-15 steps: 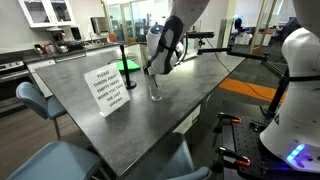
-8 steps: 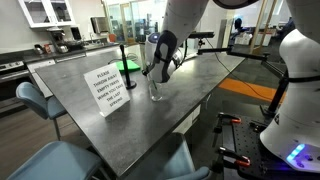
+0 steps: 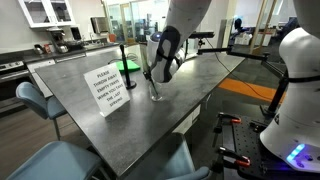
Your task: Put the green pen inside the glass cup
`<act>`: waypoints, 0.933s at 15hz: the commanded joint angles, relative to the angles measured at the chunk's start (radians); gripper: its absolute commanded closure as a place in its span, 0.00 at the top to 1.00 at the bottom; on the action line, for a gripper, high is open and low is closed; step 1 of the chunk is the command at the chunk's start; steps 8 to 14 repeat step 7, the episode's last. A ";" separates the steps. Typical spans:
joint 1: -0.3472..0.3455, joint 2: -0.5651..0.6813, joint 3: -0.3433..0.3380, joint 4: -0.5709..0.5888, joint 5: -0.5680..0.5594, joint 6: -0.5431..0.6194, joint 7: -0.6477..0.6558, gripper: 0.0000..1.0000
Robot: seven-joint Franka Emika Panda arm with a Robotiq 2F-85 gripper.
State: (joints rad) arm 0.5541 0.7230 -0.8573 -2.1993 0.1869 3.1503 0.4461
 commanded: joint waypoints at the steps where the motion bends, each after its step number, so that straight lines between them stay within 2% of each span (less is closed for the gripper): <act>1: -0.061 -0.243 0.065 -0.083 -0.064 -0.103 -0.167 0.95; 2: -0.066 -0.296 0.061 -0.097 -0.088 -0.143 -0.200 0.99; 4: -0.085 -0.401 0.056 -0.114 -0.162 -0.243 -0.244 1.00; 7: -0.077 -0.520 0.037 -0.121 -0.165 -0.417 -0.383 1.00; 14: -0.077 -0.520 0.037 -0.121 -0.165 -0.417 -0.383 1.00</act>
